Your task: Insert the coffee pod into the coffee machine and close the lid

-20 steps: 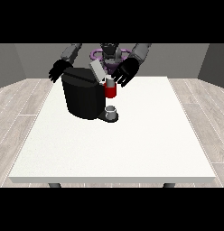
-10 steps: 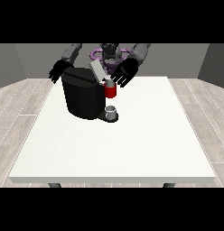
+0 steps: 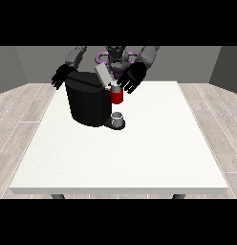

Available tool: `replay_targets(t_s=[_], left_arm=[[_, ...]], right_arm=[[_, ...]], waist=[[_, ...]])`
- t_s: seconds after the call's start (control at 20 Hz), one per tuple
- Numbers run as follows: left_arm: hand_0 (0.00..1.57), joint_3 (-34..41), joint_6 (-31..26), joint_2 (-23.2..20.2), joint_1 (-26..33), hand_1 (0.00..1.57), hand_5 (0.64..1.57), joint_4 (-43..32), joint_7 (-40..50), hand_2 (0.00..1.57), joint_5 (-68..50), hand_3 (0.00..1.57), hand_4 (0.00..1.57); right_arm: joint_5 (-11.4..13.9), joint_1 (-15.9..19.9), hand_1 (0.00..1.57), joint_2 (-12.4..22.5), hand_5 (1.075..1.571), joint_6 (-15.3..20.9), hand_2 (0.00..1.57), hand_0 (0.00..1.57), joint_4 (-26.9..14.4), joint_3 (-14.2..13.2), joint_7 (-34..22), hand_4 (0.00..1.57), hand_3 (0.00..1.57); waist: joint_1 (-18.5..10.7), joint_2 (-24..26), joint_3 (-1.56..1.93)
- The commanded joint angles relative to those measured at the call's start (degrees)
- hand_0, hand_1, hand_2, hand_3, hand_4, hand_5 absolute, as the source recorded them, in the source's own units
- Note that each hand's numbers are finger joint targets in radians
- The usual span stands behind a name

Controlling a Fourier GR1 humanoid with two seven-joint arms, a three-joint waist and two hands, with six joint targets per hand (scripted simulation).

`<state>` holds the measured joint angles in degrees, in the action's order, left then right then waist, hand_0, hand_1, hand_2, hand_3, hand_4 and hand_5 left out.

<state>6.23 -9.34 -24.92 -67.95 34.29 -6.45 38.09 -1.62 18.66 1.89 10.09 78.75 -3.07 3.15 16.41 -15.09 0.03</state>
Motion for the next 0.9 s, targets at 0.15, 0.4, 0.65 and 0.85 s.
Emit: replay_targets(t_s=[0.15, 0.4, 0.65, 0.85], left_arm=[[1.07, -1.7, -0.2, 1.7, 1.3, 1.07, 1.571, 2.0, -0.6, 1.12, 1.3, 0.95, 0.38], [1.06, -0.1, 1.6, -0.4, 3.0, 1.06, 1.571, 0.6, -4.0, 1.12, 1.1, 0.95, 0.36], [0.00, -2.6, -0.5, -0.8, 1.4, 0.00, 1.571, 0.5, -4.5, 0.38, 3.6, 0.11, 0.00], [0.00, -4.0, -1.4, -0.2, 3.7, 0.00, 1.571, 0.0, -4.6, 0.00, 5.0, 0.00, 0.00]], right_arm=[[-2.7, 0.0, 0.00, 1.9, 1.571, -1.8, 0.00, 0.00, -4.3, -4.0, 4.6, 0.40, 0.00], [-0.8, -3.6, 0.00, 0.0, 1.571, -2.0, 0.00, 0.00, -0.4, 0.0, 5.0, 0.43, 0.00], [-1.6, 1.9, 0.00, 1.5, 1.571, -1.3, 0.00, 0.00, -1.2, -2.1, 2.6, 0.46, 0.00], [-0.9, 0.9, 0.00, 1.7, 1.571, -0.2, 0.00, 0.00, -0.5, -1.7, -1.0, 0.41, 0.00]], waist=[[-2.9, 0.4, 0.01], [-0.4, 0.1, -0.02], [-0.9, -1.8, -0.02], [-1.3, 0.9, -0.03]])
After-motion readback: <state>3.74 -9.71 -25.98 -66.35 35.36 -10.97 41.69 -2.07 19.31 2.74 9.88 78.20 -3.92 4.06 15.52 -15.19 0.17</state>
